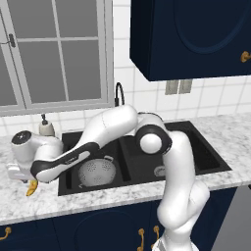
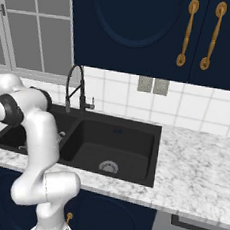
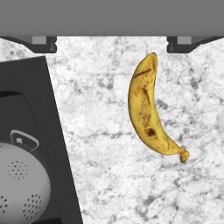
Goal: Put the colander in the sink, put the banana in the colander, and turn on the sink faucet and pour water over the colander.
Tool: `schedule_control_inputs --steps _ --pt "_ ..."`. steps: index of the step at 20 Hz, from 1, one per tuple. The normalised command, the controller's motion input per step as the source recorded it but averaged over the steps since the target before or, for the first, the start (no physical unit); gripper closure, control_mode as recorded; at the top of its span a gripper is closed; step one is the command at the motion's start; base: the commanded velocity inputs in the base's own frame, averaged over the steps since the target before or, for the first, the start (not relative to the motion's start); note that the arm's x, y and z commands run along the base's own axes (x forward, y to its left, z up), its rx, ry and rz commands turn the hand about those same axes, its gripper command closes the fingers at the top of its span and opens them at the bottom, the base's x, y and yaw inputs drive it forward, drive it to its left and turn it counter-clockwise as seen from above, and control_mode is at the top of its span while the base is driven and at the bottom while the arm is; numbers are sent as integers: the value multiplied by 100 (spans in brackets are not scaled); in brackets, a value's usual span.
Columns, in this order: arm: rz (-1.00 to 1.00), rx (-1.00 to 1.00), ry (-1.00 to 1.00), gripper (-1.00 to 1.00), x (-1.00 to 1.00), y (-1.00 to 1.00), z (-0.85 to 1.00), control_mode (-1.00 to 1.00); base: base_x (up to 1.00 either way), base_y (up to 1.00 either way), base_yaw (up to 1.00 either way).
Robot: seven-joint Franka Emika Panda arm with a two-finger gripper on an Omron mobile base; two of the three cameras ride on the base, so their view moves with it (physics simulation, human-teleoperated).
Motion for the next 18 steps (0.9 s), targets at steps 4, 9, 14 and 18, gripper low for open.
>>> schedule_control_inputs --steps 4,9,14,18 --pt "0 0 0 -100 -1 -3 -10 -100 0 0 0" --pt "0 0 -1 -100 0 -11 -16 -100 0 0 0" --pt "4 1 -8 -100 0 -23 -24 -100 0 0 0" --pt "6 7 -4 -100 13 -17 -24 -100 0 0 0"
